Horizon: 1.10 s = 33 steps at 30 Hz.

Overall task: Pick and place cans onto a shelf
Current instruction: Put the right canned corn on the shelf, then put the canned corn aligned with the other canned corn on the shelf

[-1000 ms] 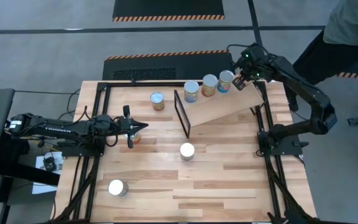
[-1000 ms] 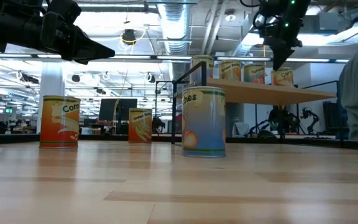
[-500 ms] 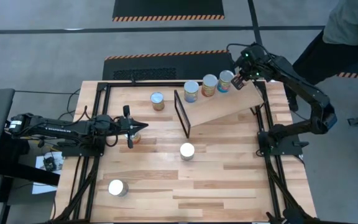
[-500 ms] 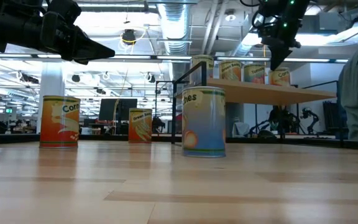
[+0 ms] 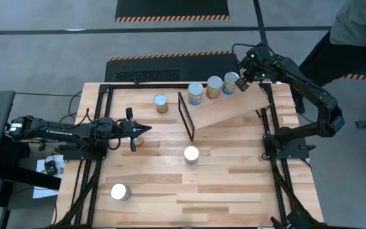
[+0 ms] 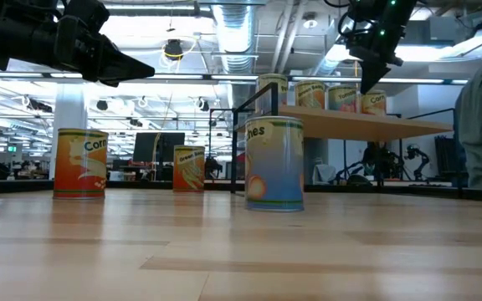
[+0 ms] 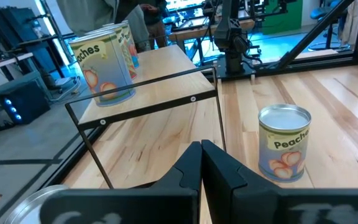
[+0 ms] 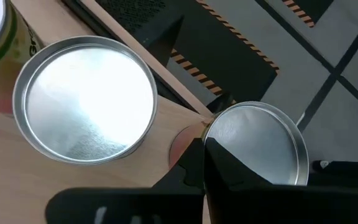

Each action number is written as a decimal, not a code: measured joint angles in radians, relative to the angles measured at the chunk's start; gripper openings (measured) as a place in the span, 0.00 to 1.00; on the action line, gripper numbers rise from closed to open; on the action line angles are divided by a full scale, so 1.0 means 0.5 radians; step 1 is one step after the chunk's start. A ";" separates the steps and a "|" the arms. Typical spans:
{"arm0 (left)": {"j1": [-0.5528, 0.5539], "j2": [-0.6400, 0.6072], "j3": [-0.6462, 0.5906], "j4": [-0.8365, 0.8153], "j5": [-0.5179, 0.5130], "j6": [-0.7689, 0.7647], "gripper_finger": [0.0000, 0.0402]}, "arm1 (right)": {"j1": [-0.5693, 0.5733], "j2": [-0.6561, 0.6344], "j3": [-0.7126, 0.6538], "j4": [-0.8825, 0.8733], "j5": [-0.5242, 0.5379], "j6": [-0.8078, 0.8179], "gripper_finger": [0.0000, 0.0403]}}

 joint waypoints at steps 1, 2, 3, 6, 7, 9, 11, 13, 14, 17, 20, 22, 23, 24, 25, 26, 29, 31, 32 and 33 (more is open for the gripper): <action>0.000 0.000 0.000 0.000 0.000 0.000 0.00 | 0.000 0.000 0.000 0.000 0.000 0.000 0.04; 0.000 0.000 0.000 0.000 0.000 0.000 0.00 | 0.000 0.000 0.000 0.000 0.000 0.004 0.05; 0.000 0.000 0.000 0.000 0.000 0.000 0.00 | 0.000 0.000 0.000 0.000 0.000 0.008 0.05; 0.000 0.000 0.000 0.000 0.000 0.000 0.00 | 0.000 0.000 -0.001 0.010 0.001 0.015 0.11; 0.000 0.001 0.000 0.000 0.000 -0.001 0.00 | 0.000 0.000 -0.001 0.015 0.002 0.017 0.13; 0.000 0.000 0.000 0.000 0.000 -0.001 0.00 | 0.000 0.000 -0.001 0.037 0.002 0.021 0.17; 0.000 0.000 0.000 0.000 0.000 -0.001 0.00 | 0.000 0.000 -0.001 0.077 0.003 0.007 0.21; 0.000 0.000 0.000 0.000 0.000 -0.001 0.00 | 0.002 -0.002 -0.001 0.113 0.005 -0.044 0.24; 0.000 0.000 0.000 0.000 0.000 -0.001 0.00 | 0.008 -0.006 -0.001 0.113 0.014 -0.063 0.24; 0.000 0.000 0.000 0.000 0.000 -0.001 0.00 | 0.059 -0.039 -0.002 0.137 0.138 -0.114 0.22; 0.000 0.000 0.000 0.000 0.000 -0.001 0.00 | 0.147 -0.126 -0.002 0.179 0.227 -0.176 0.15; 0.000 0.000 0.000 0.000 0.000 0.001 0.00 | 0.206 -0.214 -0.002 0.193 0.226 -0.191 0.09; 0.000 0.000 0.000 0.000 0.000 0.008 0.00 | 0.236 -0.262 -0.002 0.196 0.217 -0.189 0.05; 0.000 0.000 0.000 0.000 0.000 0.010 0.00 | 0.267 -0.311 -0.002 0.195 0.211 -0.185 0.03; -0.001 0.000 0.000 0.000 0.000 0.011 0.00 | 0.297 -0.362 -0.012 0.207 0.210 -0.182 0.02; 0.000 0.000 0.000 0.000 0.000 0.010 0.00 | 0.332 -0.422 -0.037 0.233 0.213 -0.182 0.02; 0.000 0.001 0.000 0.000 0.000 0.003 0.00 | 0.422 -0.619 -0.196 0.383 0.211 -0.162 0.05; 0.000 0.000 0.000 0.000 0.000 0.002 0.00 | 0.479 -0.756 -0.356 0.535 0.211 -0.143 0.05; 0.000 0.001 0.000 0.000 0.000 0.002 0.00 | 0.509 -0.825 -0.442 0.619 0.211 -0.138 0.04; 0.000 0.000 0.000 0.000 0.000 0.002 0.00 | 0.539 -0.894 -0.534 0.712 0.211 -0.126 0.03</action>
